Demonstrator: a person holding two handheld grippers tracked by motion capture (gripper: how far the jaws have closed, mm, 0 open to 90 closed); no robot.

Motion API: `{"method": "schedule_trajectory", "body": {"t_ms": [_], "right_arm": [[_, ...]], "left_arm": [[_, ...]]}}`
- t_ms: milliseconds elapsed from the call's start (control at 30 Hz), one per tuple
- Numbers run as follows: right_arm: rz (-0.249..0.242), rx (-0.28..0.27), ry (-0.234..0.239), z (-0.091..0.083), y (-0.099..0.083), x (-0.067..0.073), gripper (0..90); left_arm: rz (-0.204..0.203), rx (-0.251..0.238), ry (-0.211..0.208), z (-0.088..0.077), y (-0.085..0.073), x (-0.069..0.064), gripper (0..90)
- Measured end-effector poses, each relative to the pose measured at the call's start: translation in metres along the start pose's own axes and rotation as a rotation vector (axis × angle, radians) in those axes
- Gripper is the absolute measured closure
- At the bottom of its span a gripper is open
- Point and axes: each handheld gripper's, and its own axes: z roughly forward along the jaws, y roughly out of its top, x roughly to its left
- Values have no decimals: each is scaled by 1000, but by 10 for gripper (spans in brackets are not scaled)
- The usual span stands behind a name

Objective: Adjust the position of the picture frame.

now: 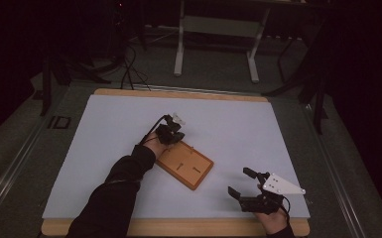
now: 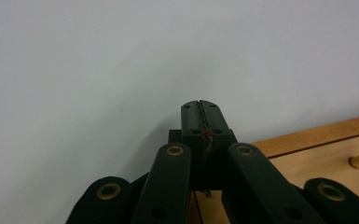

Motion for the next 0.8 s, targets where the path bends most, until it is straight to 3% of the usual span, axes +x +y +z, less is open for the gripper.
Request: {"method": "schedule_trajectory", "body": {"t_ms": [800], "right_arm": [[-8,13,0,5,0,3,129]], "left_arm": [[-70,4,-11,-45,-53,2,900]]}}
